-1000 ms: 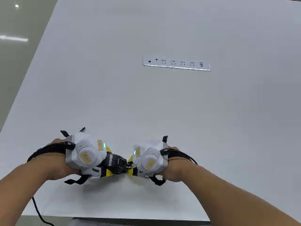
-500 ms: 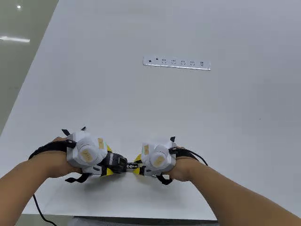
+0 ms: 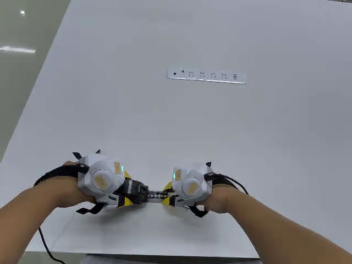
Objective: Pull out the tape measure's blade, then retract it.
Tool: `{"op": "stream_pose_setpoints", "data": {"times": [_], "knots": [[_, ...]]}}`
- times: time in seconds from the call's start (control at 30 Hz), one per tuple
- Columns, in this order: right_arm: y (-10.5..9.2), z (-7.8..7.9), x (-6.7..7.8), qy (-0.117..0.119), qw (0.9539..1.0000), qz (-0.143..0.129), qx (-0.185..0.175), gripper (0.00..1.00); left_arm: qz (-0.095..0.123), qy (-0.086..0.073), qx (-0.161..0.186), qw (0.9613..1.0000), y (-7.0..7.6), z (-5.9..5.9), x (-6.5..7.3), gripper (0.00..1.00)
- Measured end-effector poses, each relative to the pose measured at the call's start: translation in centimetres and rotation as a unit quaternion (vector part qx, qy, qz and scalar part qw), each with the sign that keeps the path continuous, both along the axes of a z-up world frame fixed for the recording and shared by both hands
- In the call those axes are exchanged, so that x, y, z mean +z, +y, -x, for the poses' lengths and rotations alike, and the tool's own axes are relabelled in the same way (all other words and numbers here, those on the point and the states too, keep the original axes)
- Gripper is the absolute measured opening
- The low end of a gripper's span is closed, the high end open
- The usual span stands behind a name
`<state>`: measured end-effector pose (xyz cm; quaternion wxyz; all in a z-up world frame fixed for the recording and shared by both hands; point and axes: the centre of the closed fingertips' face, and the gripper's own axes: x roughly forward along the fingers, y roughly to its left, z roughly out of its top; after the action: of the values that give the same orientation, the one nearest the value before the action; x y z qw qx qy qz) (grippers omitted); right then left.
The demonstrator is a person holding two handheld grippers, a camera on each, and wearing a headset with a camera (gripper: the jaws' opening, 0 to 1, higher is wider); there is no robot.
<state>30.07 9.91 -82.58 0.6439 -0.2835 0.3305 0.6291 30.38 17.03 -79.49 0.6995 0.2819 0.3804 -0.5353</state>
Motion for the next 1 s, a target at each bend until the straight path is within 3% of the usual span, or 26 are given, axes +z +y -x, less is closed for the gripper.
{"op": "stream_pose_setpoints", "data": {"times": [1.0], "knots": [[-3.4,-0.2,0.1,0.007,0.9998,0.008,-0.020,0.13,0.008,0.006,0.006,0.9999,-0.2,-0.1,0.1,0.35]]}}
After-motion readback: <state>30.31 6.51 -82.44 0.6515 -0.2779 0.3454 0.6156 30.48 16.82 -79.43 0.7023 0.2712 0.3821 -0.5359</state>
